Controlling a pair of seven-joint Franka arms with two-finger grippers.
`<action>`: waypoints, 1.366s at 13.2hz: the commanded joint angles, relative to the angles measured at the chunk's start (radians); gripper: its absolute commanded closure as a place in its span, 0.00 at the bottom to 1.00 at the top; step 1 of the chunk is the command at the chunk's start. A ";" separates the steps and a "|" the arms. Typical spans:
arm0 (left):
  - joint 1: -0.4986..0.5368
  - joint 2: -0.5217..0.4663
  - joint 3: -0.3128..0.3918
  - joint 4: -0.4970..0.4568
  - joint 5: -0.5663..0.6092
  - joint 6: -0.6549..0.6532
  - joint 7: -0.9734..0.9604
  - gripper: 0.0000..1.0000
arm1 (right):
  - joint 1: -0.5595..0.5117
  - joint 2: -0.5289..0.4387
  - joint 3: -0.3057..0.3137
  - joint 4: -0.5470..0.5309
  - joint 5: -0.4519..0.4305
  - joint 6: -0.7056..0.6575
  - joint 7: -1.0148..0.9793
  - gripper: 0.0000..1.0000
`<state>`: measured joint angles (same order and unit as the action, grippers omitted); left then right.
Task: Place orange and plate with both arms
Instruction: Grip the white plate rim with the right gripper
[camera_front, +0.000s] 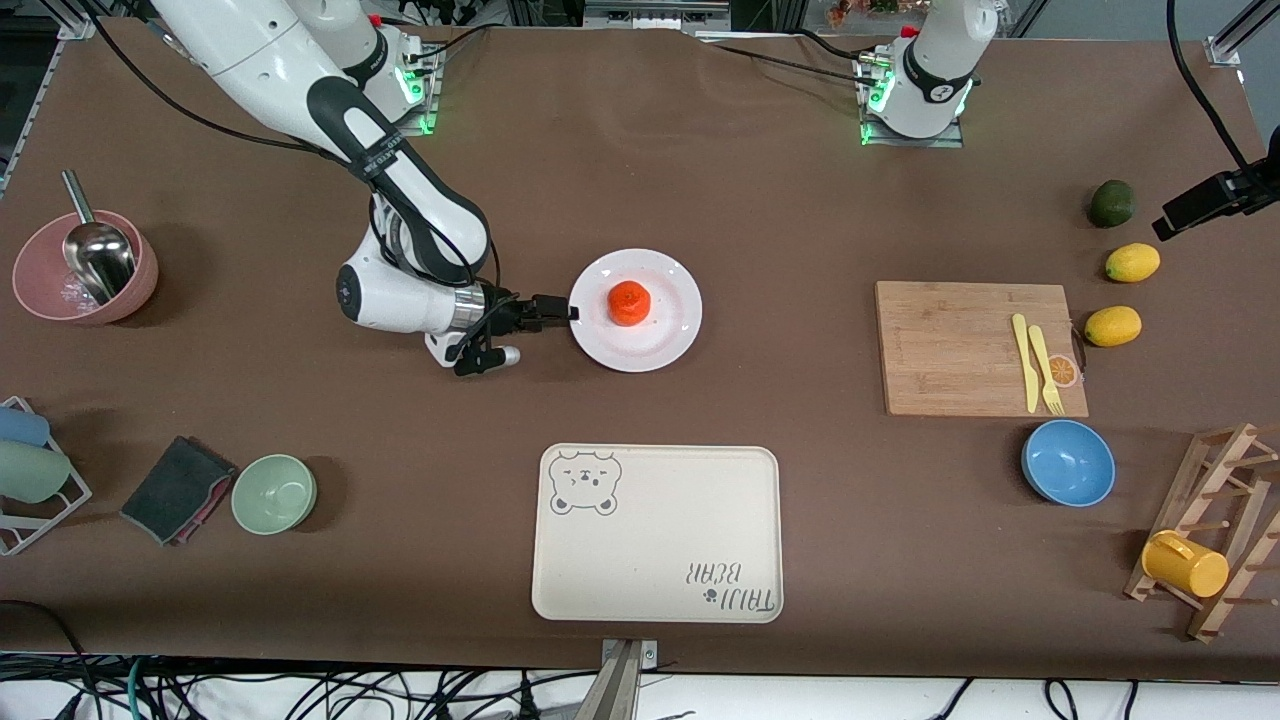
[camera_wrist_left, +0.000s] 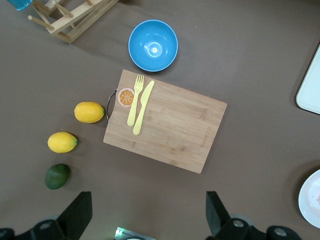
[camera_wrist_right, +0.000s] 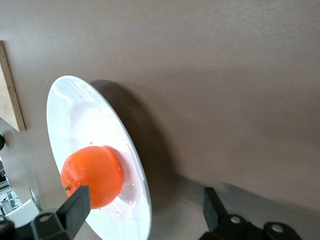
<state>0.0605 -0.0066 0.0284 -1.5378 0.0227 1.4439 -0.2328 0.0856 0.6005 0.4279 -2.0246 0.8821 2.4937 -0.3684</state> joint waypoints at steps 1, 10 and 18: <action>0.007 0.002 0.005 0.022 -0.024 -0.022 0.020 0.00 | 0.000 0.028 0.008 0.037 0.025 -0.007 -0.026 0.00; 0.009 0.002 0.010 0.022 -0.024 -0.022 0.018 0.00 | 0.042 0.045 0.008 0.058 0.026 0.004 -0.027 0.22; 0.009 0.002 0.010 0.022 -0.024 -0.022 0.018 0.00 | 0.040 0.050 0.006 0.058 0.026 0.004 -0.127 0.89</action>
<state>0.0610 -0.0066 0.0367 -1.5378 0.0226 1.4426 -0.2328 0.1289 0.6350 0.4298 -1.9862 0.8844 2.4959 -0.4385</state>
